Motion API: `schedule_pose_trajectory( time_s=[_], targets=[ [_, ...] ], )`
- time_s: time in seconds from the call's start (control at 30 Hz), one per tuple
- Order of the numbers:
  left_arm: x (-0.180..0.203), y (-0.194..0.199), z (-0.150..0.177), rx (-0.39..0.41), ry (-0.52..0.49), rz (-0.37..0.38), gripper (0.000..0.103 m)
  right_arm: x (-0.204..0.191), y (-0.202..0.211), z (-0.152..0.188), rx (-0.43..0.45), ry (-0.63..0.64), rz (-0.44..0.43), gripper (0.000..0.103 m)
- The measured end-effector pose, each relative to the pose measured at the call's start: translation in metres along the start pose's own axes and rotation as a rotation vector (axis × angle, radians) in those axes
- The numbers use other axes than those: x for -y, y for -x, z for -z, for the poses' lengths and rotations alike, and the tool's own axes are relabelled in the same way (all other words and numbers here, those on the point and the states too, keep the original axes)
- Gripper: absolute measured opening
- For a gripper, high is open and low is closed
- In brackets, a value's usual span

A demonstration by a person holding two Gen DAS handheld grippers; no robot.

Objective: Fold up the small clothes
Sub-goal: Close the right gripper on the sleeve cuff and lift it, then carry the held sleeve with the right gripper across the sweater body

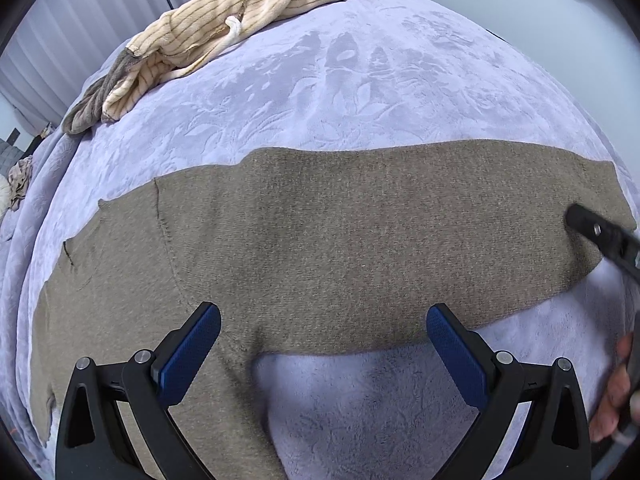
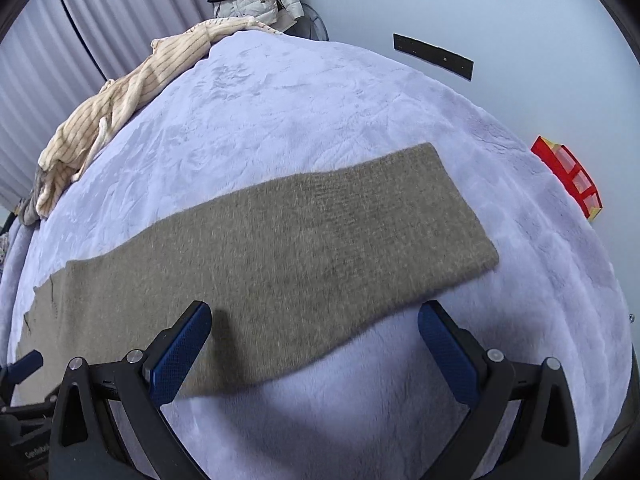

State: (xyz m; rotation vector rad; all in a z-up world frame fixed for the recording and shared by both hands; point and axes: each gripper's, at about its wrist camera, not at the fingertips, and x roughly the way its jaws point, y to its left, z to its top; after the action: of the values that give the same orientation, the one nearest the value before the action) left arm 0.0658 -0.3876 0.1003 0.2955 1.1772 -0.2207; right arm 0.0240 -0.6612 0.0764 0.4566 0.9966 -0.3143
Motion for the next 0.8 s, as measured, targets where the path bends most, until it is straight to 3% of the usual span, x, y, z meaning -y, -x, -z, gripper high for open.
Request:
schedule_pose_trajectory(
  time_s=[0.1,0.13,0.17,0.2,0.27,0.33,0.63,0.8],
  targets=[
    [0.000,-0.001,0.001,-0.006,0.006,-0.003,0.103,-0.005,-0.009,-0.011,0.022,0.020,-0.035,0.100],
    [-0.001,-0.001,0.000,-0.008,0.010,-0.003,0.103,-0.008,-0.010,-0.013,0.027,0.037,-0.027,0.087],
    [-0.003,-0.001,0.000,-0.008,0.014,-0.003,0.103,-0.010,-0.010,-0.015,0.031,0.050,-0.015,0.064],
    [-0.005,-0.001,0.001,-0.008,0.020,-0.004,0.103,-0.011,-0.008,-0.016,0.036,0.058,-0.012,0.053],
    [-0.011,-0.001,0.001,-0.011,0.037,-0.003,0.103,-0.007,-0.001,-0.016,0.048,0.047,-0.061,0.018],
    [-0.018,-0.001,0.003,-0.015,0.054,0.000,0.103,-0.001,0.011,-0.014,0.082,0.031,-0.082,0.009],
    [-0.059,-0.001,0.029,-0.044,0.149,-0.013,0.103,0.010,0.058,-0.006,0.194,-0.010,-0.202,0.007],
    [-0.084,0.004,0.047,-0.047,0.189,-0.022,0.103,-0.002,0.088,-0.005,0.268,0.001,-0.204,0.007]
  ],
)
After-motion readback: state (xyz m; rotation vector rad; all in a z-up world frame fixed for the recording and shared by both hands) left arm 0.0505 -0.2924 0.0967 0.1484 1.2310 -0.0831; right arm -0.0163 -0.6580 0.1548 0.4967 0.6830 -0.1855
